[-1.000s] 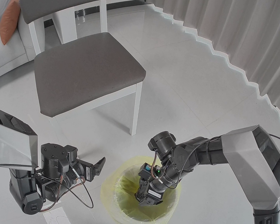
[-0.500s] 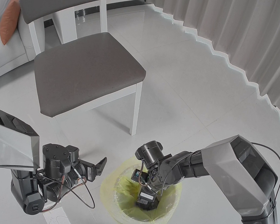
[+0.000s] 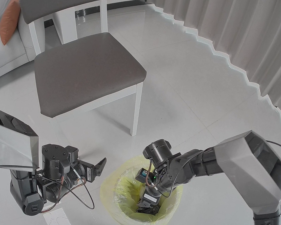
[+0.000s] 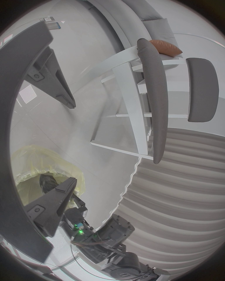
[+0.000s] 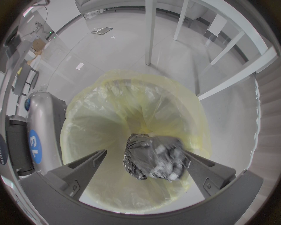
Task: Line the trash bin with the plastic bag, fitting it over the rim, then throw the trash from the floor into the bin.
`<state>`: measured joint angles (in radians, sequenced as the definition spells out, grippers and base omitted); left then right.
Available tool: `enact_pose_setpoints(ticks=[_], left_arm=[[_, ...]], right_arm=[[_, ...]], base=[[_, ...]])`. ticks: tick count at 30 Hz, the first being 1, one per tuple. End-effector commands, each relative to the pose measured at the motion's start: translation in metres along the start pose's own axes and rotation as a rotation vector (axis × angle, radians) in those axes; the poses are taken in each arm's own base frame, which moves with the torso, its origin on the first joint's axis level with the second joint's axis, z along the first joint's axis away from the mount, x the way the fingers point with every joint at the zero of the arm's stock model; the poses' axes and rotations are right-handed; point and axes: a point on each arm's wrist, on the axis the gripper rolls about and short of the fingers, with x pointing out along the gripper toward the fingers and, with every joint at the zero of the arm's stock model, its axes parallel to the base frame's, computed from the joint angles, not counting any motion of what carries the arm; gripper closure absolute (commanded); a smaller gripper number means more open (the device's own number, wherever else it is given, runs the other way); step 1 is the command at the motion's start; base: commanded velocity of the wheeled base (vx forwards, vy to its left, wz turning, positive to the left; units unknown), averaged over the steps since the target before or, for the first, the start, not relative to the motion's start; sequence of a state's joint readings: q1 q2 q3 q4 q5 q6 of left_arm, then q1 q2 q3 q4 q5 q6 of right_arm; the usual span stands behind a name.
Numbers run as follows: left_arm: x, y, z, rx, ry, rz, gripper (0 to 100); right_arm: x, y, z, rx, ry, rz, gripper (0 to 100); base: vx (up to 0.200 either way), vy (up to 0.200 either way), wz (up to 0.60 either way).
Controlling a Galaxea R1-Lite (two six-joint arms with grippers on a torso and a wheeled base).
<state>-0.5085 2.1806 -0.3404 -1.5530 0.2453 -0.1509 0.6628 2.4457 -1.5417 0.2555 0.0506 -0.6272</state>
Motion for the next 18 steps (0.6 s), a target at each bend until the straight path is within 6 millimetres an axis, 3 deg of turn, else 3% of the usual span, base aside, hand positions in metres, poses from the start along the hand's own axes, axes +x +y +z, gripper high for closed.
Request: enact_pose_setpoints(ticks=[1, 8, 18], left_arm=[[-0.003, 0.0, 0.005, -0.002, -0.025, -0.003, 0], [-0.008, -0.002, 0.008, 0.007, -0.025, -0.055, 0], [-0.07, 0.004, 0.039, 0.007, -0.019, -0.265, 0]], right_arm=[[-0.069, -0.008, -0.005, 0.057, -0.082, -0.07, 0], [-0.153, 0.0, -0.012, 0.354, -0.304, -0.202, 0], [-0.248, 0.021, -0.063, 0.532, -0.634, -0.474, 0]], base=[[0.0, 0.0, 0.0], [0.0, 0.0, 0.0], [0.0, 0.0, 0.0]])
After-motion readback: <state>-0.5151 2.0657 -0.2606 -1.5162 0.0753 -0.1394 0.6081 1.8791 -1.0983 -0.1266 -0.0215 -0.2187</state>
